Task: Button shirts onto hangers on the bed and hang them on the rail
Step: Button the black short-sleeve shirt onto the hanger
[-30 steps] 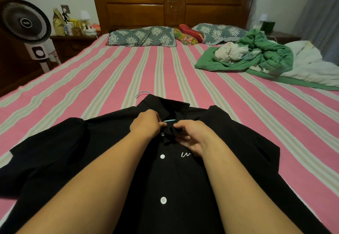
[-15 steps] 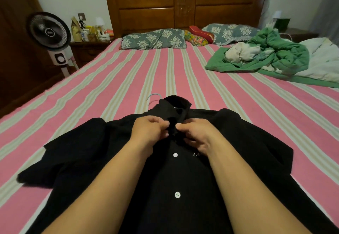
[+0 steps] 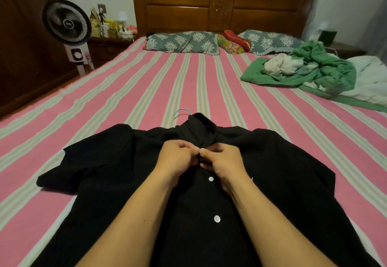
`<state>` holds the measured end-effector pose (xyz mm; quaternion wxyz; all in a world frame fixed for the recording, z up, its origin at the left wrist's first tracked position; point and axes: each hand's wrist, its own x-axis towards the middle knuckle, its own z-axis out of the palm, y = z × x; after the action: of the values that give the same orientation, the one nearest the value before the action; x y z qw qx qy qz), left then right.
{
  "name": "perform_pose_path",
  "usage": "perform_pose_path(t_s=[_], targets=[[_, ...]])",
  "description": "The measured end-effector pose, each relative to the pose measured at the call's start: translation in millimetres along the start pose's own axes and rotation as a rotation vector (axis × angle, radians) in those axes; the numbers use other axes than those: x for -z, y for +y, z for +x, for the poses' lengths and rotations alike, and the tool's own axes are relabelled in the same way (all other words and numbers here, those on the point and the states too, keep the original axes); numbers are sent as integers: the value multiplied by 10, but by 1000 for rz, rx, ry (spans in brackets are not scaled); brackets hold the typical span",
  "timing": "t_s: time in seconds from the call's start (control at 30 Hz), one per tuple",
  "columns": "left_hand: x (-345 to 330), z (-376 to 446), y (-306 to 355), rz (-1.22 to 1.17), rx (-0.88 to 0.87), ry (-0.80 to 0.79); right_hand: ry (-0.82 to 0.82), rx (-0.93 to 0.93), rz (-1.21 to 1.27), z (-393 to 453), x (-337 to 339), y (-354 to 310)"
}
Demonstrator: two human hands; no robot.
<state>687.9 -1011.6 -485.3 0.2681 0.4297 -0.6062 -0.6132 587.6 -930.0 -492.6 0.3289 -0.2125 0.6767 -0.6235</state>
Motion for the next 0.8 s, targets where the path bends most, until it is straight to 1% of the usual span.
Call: perform_pose_path(t_s=[0.1, 0.23, 0.3, 0.4, 0.47, 0.6, 0.7, 0.8], targets=[[4, 6, 0, -68, 35, -11, 38, 79, -112, 15, -12, 35], [-17, -18, 71, -169, 95, -33, 264, 142, -153, 56, -18, 6], [-33, -40, 81, -176, 91, -56, 302, 210, -232, 44, -26, -18], [-33, -66, 61, -134, 39, -37, 241, 309, -352, -8, -109, 9], [-18, -65, 48, -166, 47, -27, 232, 312, -350, -3, -114, 54], [9, -56, 38, -172, 70, -47, 174, 227, -274, 46, -45, 91], [12, -59, 48, -140, 68, -44, 137, 169, -124, -8, -31, 77], [38, -47, 47, -121, 63, -42, 34, 104, 3, -53, 7, 35]])
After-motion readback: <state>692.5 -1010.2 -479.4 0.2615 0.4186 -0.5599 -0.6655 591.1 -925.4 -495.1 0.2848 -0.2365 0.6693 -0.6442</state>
